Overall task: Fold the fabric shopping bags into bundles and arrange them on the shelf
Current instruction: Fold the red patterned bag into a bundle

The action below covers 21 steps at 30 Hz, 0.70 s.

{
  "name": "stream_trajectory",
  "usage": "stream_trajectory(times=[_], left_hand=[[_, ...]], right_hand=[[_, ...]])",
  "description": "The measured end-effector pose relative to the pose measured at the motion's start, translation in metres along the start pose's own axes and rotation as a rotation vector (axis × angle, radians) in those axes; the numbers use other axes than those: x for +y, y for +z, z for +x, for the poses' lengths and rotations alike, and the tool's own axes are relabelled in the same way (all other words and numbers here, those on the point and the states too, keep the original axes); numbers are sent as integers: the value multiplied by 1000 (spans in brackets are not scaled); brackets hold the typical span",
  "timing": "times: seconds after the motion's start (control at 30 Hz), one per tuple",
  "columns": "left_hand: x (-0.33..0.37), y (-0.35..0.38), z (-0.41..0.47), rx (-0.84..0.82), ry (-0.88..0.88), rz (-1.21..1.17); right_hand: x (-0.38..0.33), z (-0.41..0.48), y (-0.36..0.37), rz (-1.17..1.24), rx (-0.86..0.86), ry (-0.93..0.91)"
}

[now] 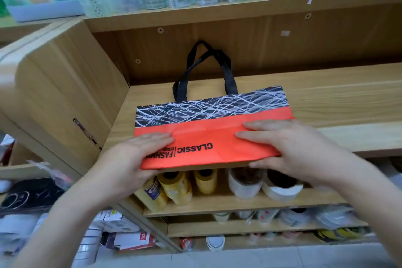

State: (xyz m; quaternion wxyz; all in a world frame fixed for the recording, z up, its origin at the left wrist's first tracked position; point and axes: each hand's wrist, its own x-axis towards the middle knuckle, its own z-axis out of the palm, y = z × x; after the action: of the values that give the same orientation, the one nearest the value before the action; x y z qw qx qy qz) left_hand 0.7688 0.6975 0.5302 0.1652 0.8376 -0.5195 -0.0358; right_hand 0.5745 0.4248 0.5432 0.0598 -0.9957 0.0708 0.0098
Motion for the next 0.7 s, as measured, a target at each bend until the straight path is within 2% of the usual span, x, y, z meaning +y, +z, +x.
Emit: stream_trajectory(times=[0.1, 0.17, 0.23, 0.33, 0.43, 0.47, 0.53, 0.6, 0.67, 0.7], left_hand=[[-3, -19, -11, 36, -161, -172], [3, -26, -12, 67, -257, -326], [8, -26, -5, 223, -360, -456], [10, -10, 5, 455, -530, -354], [17, 3, 9, 448, -601, -132], [17, 4, 8, 439, -578, -35], [14, 3, 8, 430, -401, 113], [8, 3, 8, 269, -182, 142], [9, 3, 7, 19, -127, 71], [8, 6, 5, -30, -121, 75]], right_hand=[[13, -12, -24, 262, -11, 28], [21, -15, -32, 548, -21, 99], [28, -9, -30, 771, 107, 230], [28, 2, -16, 904, 378, 435], [19, 15, 0, 586, 492, 535], [16, 17, 4, 486, 488, 549], [12, 20, 10, 354, 456, 582], [10, 21, 13, 199, 466, 602], [5, 22, 13, 25, 523, 548], [-3, 23, 13, -12, 544, 473]])
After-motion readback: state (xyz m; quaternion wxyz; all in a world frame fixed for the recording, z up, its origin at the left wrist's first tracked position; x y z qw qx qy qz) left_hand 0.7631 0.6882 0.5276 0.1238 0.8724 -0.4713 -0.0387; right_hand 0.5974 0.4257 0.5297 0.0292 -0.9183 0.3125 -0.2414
